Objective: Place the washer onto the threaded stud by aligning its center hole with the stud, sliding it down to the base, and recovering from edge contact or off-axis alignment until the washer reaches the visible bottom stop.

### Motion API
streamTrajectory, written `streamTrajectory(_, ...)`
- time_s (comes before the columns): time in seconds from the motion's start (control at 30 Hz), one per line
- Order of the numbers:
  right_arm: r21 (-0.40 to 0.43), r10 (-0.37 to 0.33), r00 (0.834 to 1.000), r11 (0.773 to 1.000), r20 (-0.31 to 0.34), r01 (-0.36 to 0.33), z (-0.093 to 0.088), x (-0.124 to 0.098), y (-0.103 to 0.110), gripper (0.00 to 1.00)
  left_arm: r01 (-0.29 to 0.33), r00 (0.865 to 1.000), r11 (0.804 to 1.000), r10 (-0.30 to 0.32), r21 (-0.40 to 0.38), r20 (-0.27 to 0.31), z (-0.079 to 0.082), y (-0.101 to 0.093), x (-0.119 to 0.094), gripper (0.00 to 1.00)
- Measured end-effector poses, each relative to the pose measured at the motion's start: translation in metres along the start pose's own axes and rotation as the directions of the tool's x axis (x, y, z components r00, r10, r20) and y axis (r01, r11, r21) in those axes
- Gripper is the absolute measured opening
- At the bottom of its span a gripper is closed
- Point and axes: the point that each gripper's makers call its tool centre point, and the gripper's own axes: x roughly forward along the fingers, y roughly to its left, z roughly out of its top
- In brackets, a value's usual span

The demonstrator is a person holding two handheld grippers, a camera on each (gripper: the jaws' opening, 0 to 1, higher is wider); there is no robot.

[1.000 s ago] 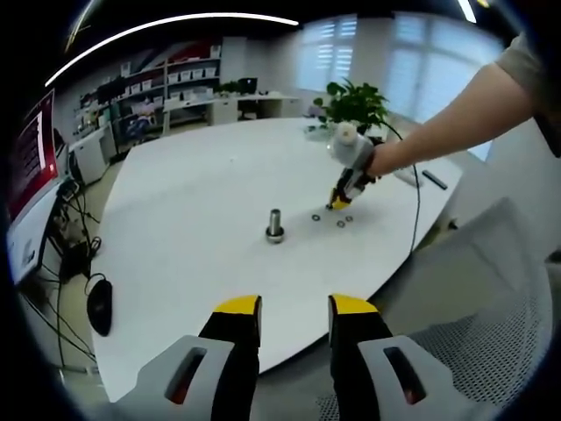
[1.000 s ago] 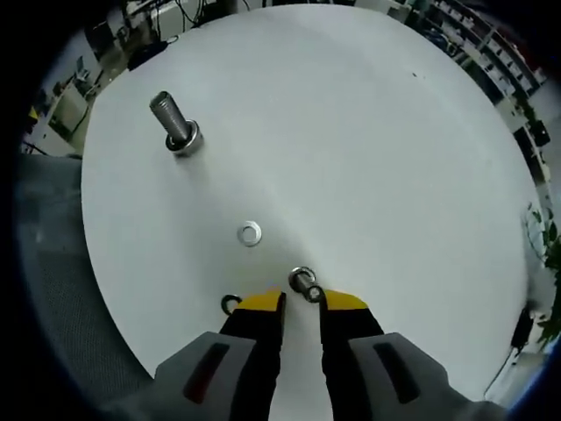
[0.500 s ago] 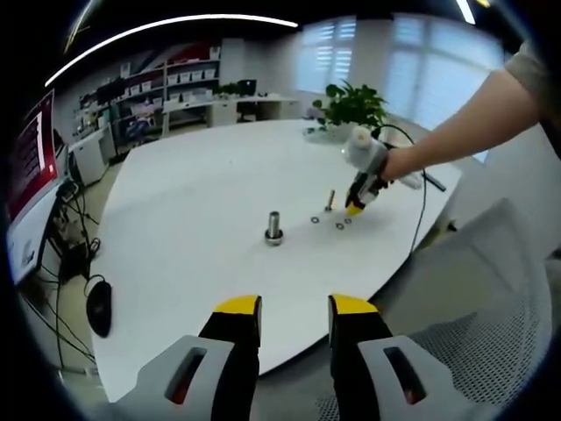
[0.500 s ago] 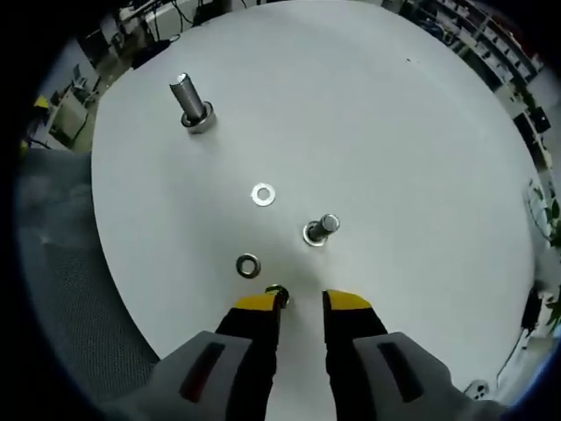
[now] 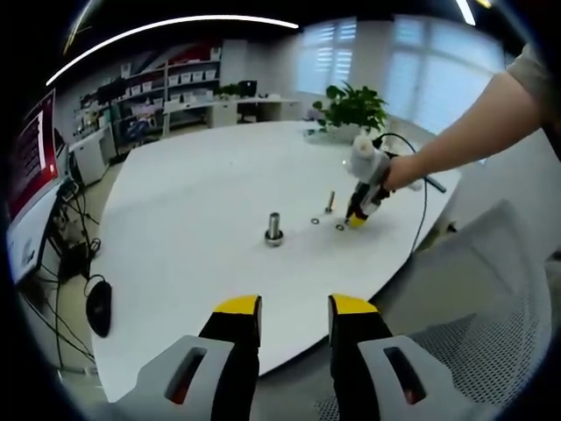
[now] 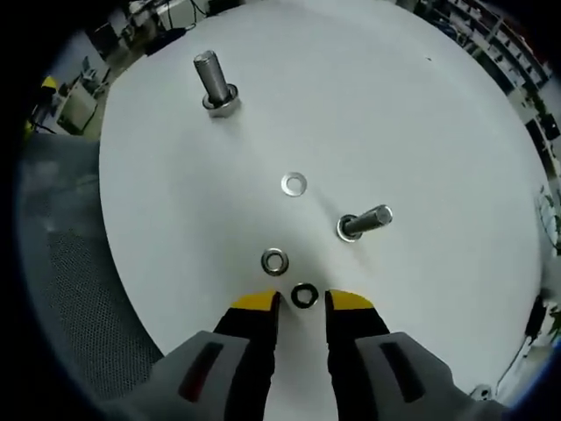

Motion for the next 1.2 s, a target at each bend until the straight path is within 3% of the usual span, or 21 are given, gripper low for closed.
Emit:
streamTrajectory(0.17,-0.006,0.019,1.000,1.000,0.009,-0.019,0.0007,-0.0001,-0.0001,0.21,0.004,1.000,1.000,-0.004,0.001,-0.004,-0.0005,-0.0005,0.0007,0.28)
streamTrajectory(0.33,-0.106,0.029,0.999,0.994,-0.037,-0.033,-0.0005,0.0003,-0.0006,0.21,0.007,1.000,1.000,-0.007,0.002,-0.008,-0.0011,-0.0010,0.0011,0.28)
streamTrajectory(0.4,-0.194,0.030,0.998,0.980,-0.056,-0.040,-0.0006,0.0001,-0.0005,0.20,0.006,1.000,1.000,-0.006,0.002,-0.010,-0.0014,-0.0009,0.0012,0.28)
streamTrajectory(0.47,-0.212,0.034,0.998,0.976,-0.061,-0.046,-0.0007,0.0007,-0.0006,0.18,0.005,1.000,1.000,-0.005,0.001,-0.007,-0.0008,-0.0006,0.0011,0.28)
streamTrajectory(0.93,-0.110,-0.006,0.993,0.994,-0.114,-0.007,0.0002,0.0007,-0.0048,0.14,-0.001,1.000,1.000,0.001,-0.003,-0.008,-0.0009,0.0005,0.0008,0.28)
streamTrajectory(1.2,-0.054,-0.050,0.997,0.997,-0.058,0.047,-0.0014,-0.0006,-0.0048,0.13,-0.005,1.000,1.000,0.005,-0.004,-0.003,-0.0004,0.0016,0.0003,0.28)
